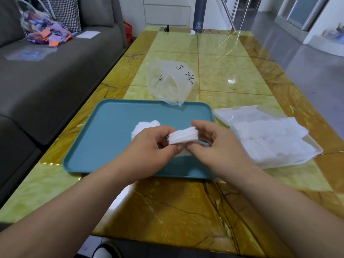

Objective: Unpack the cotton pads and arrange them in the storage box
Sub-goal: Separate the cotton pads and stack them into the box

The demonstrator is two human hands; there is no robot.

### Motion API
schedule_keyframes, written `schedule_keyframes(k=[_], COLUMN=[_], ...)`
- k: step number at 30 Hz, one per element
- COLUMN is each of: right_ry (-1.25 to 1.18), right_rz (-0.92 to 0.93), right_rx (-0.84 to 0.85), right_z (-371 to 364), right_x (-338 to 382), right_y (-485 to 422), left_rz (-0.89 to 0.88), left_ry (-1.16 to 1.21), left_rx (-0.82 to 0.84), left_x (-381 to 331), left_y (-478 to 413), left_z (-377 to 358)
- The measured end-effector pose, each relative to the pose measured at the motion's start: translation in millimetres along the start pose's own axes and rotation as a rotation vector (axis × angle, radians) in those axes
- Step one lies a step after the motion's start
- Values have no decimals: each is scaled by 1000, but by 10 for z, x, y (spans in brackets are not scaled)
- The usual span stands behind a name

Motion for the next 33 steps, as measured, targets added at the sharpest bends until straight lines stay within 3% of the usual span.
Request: schedule_keyframes(k=[5,10,14,20,27,33], right_ry=[-108,-142,-84,-67,-74,-81], right_rz=[7,9,-3,-178,-275,-263], right_rx=[81,-144,-341,-657,-605,-533], right_z=[349,766,1218,2015,2156,2131], right_x=[82,51,-98,-628,-1015,-1058], right_y=[151,270,363,400,340,276], left_rz=[-2,-49,-105,-199,-417,-340], left_ry=[190,222,71,-251,-591,-614], left_rx=[47,-27,9,160,383,532], left_x=[-238,-569,-815,-1156,-1525,-1482], left_y=[38,-102,-322,-650,-1034,-1166], left_z=[-146,-566,-994,-1507,-2017,-2072])
Point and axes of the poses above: each hand's wrist, its own y-axis away from the middle knuckle, its own z-axis out of the back of the hand, x = y × z, the point moved 3 cm from there along -y, towards the middle knuckle, and after that the axes turned 3 degrees about y, right-handed, at the moved point
